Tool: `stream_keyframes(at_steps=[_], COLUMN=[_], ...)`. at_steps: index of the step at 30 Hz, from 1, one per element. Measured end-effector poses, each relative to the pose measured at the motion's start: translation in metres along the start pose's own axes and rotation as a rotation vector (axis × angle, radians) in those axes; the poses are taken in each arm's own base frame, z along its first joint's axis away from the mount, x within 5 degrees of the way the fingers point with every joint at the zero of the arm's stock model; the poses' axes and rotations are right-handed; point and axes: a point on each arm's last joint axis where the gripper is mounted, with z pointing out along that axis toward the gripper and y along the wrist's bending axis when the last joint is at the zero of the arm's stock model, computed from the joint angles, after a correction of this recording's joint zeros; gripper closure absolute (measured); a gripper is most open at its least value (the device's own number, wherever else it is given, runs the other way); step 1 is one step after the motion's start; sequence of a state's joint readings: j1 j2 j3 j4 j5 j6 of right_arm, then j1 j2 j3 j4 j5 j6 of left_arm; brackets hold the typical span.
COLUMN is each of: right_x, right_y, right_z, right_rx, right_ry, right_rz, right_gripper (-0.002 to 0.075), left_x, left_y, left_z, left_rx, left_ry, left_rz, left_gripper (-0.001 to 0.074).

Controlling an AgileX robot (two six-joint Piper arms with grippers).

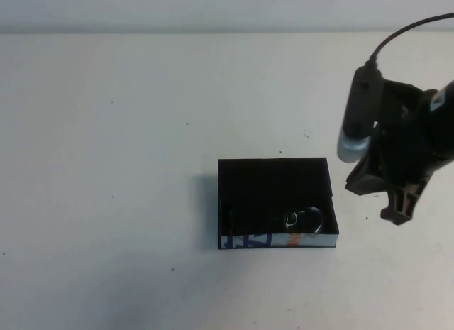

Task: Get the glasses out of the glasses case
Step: Pick up the glasses from the glasses case

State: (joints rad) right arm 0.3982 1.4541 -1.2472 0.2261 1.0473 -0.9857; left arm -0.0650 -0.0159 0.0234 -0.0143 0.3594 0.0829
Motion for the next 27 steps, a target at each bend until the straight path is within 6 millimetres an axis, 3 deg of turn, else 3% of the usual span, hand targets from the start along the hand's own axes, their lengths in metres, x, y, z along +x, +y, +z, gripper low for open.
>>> stream_keyframes(at_steps=[9, 19, 23, 27], right_x=[-0.015, -0.052, -0.061, -0.063], right_y=[-0.03, -0.031, -0.036, -0.037], right_z=[0.049, 0.112, 0.125, 0.13], right_rx=[-0.063, -0.11, -0.137, -0.154], right_ry=[0.087, 0.176, 0.168, 0.169], right_rz=[-0.008, -0.158, -0.149, -0.145], right_gripper=[0.0743, 0.0735, 0.0646, 0.0482], left_x=[0.0, 0.0, 0.0, 0.0], left_y=[0.0, 0.0, 0.0, 0.0], left_z=[0.0, 0.0, 0.0, 0.0], left_rx=[0.0, 0.0, 0.0, 0.0], left_ry=[0.0, 0.0, 0.0, 0.0], left_rz=[0.0, 0.0, 0.0, 0.0], left_gripper=[0.0739, 0.0739, 0.0739, 0.0739])
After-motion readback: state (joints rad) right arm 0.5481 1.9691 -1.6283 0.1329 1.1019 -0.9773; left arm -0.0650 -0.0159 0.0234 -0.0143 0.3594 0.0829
